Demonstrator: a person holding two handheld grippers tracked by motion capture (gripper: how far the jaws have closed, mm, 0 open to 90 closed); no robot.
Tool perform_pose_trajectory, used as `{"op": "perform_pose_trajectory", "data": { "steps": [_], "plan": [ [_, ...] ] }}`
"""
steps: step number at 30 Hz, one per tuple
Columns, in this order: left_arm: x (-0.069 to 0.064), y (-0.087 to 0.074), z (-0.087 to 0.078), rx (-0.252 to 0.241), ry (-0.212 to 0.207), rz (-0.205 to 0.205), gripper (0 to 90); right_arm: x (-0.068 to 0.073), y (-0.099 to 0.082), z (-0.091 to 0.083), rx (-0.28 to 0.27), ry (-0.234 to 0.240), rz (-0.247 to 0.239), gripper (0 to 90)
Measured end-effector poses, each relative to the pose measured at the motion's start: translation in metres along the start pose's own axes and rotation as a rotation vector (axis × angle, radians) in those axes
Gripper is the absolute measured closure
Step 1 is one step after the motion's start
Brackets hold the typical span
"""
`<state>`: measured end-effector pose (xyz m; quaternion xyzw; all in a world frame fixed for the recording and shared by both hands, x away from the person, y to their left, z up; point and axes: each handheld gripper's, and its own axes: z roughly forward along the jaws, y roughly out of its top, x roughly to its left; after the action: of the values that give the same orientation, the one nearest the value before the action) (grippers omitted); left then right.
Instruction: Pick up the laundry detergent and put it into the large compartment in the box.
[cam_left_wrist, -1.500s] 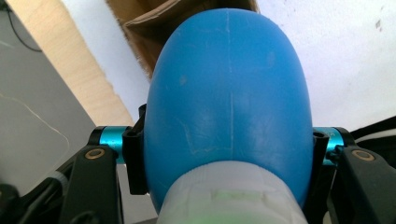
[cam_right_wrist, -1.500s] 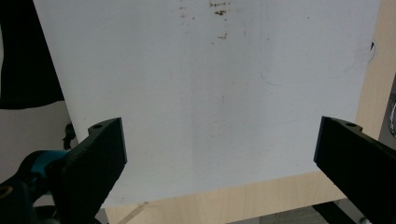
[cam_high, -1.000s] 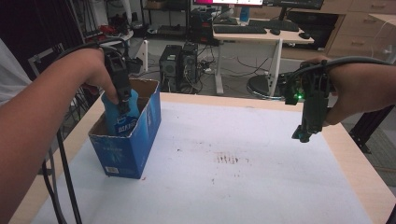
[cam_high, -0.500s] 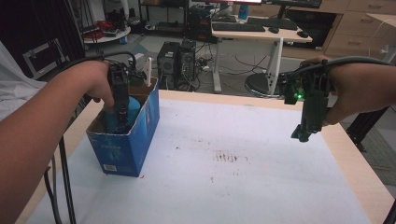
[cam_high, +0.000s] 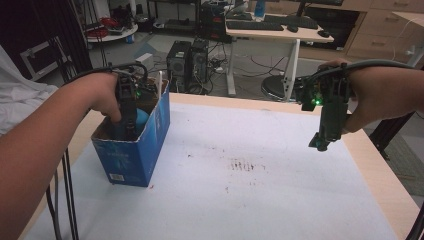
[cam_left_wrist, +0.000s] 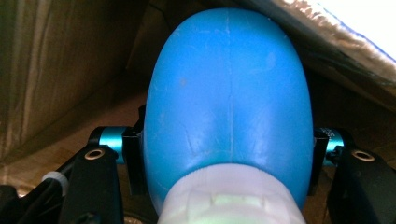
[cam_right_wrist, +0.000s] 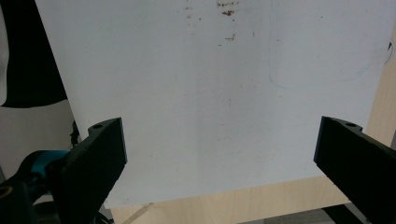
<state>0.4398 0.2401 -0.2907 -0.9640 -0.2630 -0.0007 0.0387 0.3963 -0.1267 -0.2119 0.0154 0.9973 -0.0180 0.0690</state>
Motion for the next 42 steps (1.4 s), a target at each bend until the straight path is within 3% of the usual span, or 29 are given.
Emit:
{"op": "perform_pose_trajectory", "data": {
  "steps": [13, 17, 19, 24, 36, 42],
  "plan": [
    [0.0, -0.004, 0.001, -0.016, 0.002, 0.0, 37.4, 0.001, 0.0, 0.001, -0.003, 0.002, 0.004, 1.4],
    [0.003, -0.003, 0.001, -0.005, 0.012, -0.031, 29.3, 0.002, -0.002, 0.0, -0.002, -0.001, 0.01, 1.4],
    [0.002, -0.003, 0.0, -0.013, -0.005, -0.031, 28.8, 0.002, -0.003, -0.001, -0.008, -0.003, 0.015, 1.4],
    [0.001, -0.003, -0.006, -0.025, -0.008, -0.021, 27.0, 0.002, -0.005, -0.002, -0.007, -0.003, 0.017, 1.4],
    [0.0, -0.006, -0.017, -0.046, -0.017, -0.046, 19.7, 0.001, -0.003, -0.001, -0.01, 0.0, 0.011, 1.4],
    [-0.002, -0.009, -0.031, -0.061, -0.013, -0.072, 14.3, 0.0, -0.001, 0.0, -0.005, 0.007, 0.012, 1.4]
  ]
}}
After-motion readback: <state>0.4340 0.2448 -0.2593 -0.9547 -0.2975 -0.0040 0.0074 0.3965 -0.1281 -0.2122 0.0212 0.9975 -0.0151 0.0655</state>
